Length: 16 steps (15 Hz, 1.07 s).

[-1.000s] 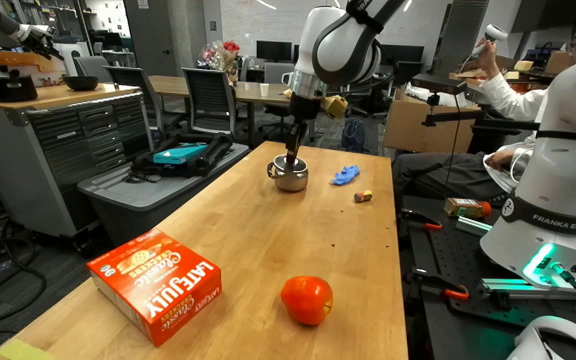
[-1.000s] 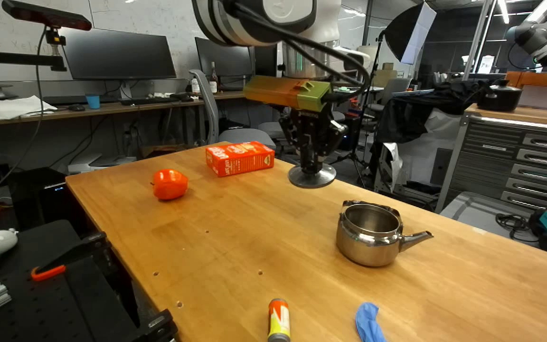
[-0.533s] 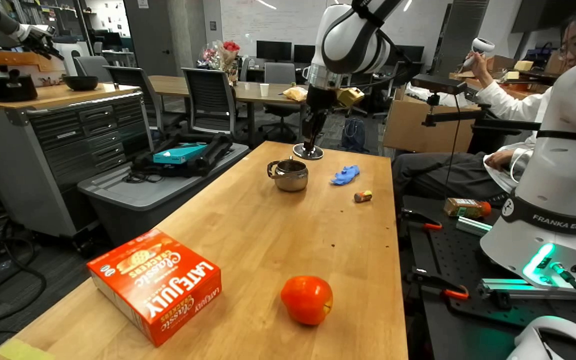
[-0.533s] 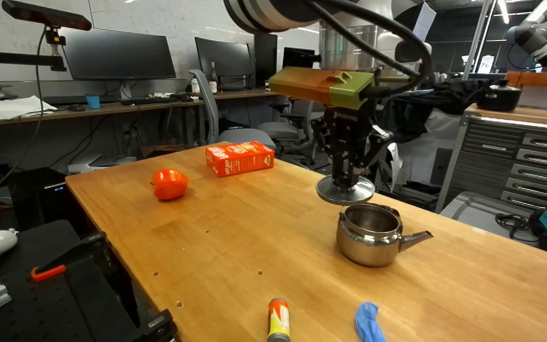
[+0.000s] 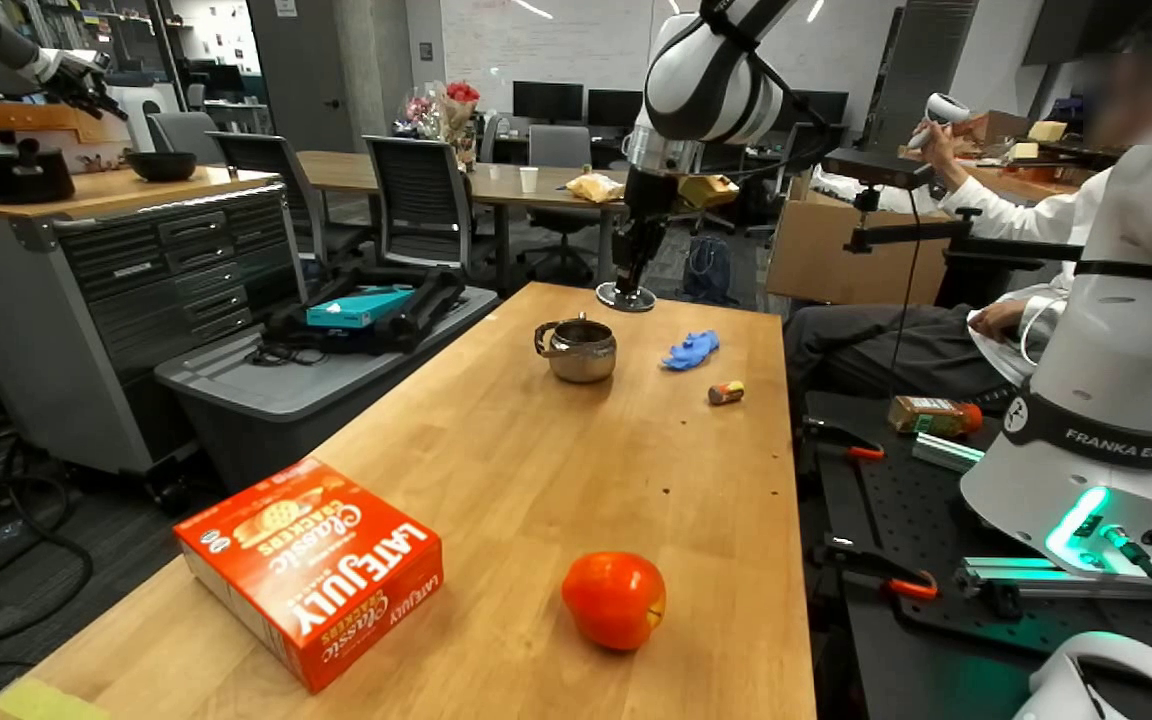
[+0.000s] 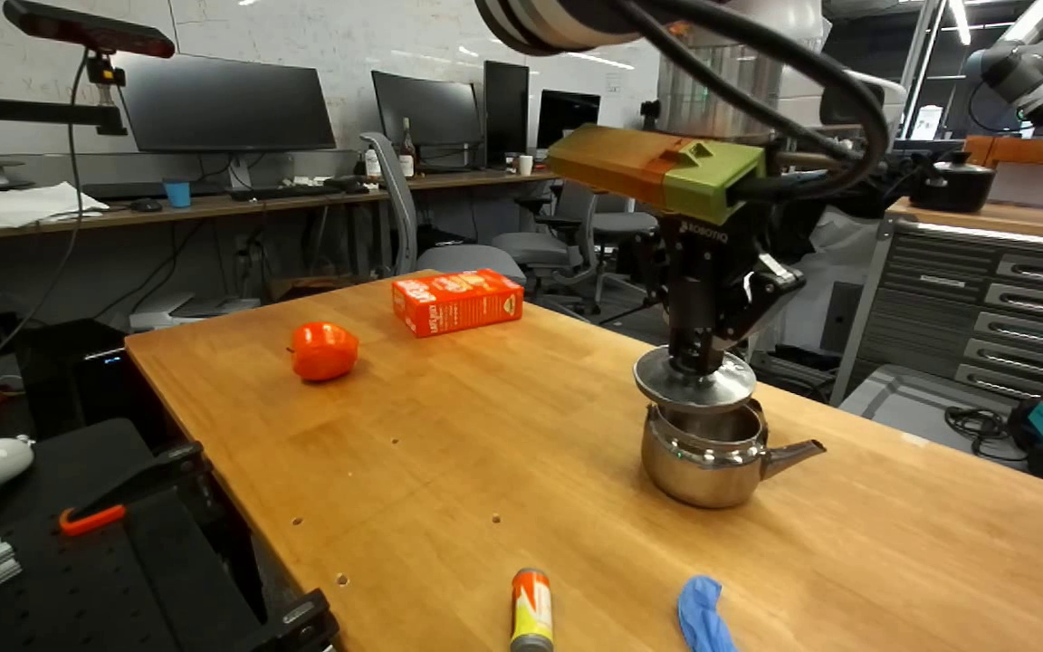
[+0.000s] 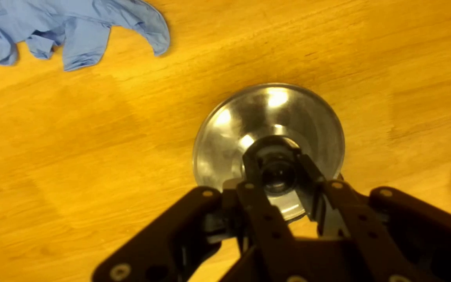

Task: Put the lid on the kettle

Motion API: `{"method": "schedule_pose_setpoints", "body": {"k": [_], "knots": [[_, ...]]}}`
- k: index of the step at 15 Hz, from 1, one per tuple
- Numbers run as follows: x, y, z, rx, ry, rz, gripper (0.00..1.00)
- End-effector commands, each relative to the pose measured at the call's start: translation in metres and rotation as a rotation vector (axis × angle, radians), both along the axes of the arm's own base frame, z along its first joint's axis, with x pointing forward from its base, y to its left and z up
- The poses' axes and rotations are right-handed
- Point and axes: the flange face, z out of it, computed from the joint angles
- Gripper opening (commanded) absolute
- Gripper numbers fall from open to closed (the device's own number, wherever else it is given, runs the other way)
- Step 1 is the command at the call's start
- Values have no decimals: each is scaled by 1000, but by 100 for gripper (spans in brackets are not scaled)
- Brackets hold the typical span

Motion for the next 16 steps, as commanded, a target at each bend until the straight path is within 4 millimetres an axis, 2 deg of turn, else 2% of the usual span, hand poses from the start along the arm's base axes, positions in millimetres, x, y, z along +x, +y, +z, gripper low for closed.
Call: {"method": "schedule_pose_setpoints", "body": {"k": [1,8,10,12,16], "knots": [[17,-9,-4,34,-30,-26,16],[46,-26,-24,66,-21,-78,15],[52,-26,-33,76,0,-72,15],[53,-14,-46,79,29,-35,15],[55,26,-61,71,54,56,15]]}}
